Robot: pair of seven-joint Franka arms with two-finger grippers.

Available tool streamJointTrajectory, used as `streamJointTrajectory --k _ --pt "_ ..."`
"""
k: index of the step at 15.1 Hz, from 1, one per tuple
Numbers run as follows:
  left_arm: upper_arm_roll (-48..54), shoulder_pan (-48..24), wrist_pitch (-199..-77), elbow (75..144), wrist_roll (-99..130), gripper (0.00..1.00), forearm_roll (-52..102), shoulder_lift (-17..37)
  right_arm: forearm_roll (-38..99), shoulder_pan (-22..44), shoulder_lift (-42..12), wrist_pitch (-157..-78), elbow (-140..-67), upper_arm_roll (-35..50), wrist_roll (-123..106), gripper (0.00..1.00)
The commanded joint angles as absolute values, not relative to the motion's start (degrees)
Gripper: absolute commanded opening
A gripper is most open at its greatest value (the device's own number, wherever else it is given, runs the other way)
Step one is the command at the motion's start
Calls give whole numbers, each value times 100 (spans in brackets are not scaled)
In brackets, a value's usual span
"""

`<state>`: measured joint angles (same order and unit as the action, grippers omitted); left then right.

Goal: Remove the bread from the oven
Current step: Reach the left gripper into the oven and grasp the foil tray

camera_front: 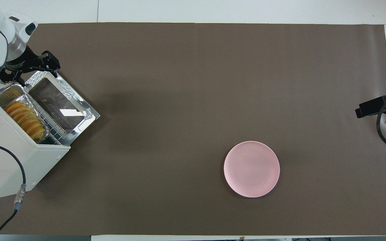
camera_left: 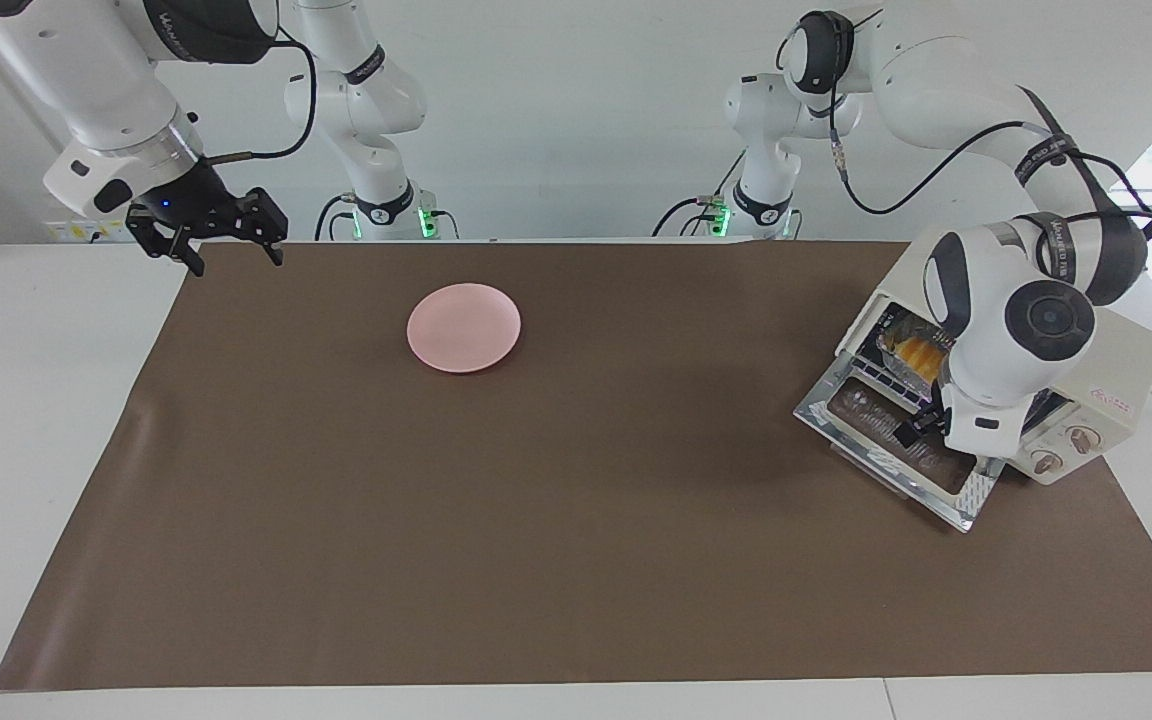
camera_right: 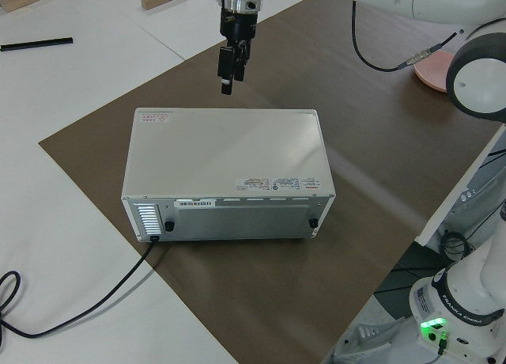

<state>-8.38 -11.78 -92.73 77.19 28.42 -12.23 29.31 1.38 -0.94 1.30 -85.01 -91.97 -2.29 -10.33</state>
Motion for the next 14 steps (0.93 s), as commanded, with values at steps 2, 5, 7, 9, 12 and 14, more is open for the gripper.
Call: streamJointTrajectory --k 2,5,7,9,12,14 --pt "-940 -1292 -9623 8304 3173 100 -1389 2760 88 -158 176 -8429 -9237 -185 -940 100" --pt "-941 -1283 -9651 8578 3199 100 -1397 2619 88 -158 176 -8429 -9237 -185 -940 100" --pt "-940 -1283 -9607 8587 3199 100 -1406 2602 88 -158 176 -8429 -9237 -185 -940 100" --pt "-949 -1275 -9554 8631 3191 100 -1406 2584 88 -158 176 -8429 -9237 -185 -940 100" --pt "-949 -1204 -9597 8858 3199 100 -1441 2470 88 -158 176 -8429 -9237 -185 -940 100" --pt "-949 -1195 -9729 9105 3208 100 -1529 2373 88 -158 176 -8429 -9237 -185 -940 100"
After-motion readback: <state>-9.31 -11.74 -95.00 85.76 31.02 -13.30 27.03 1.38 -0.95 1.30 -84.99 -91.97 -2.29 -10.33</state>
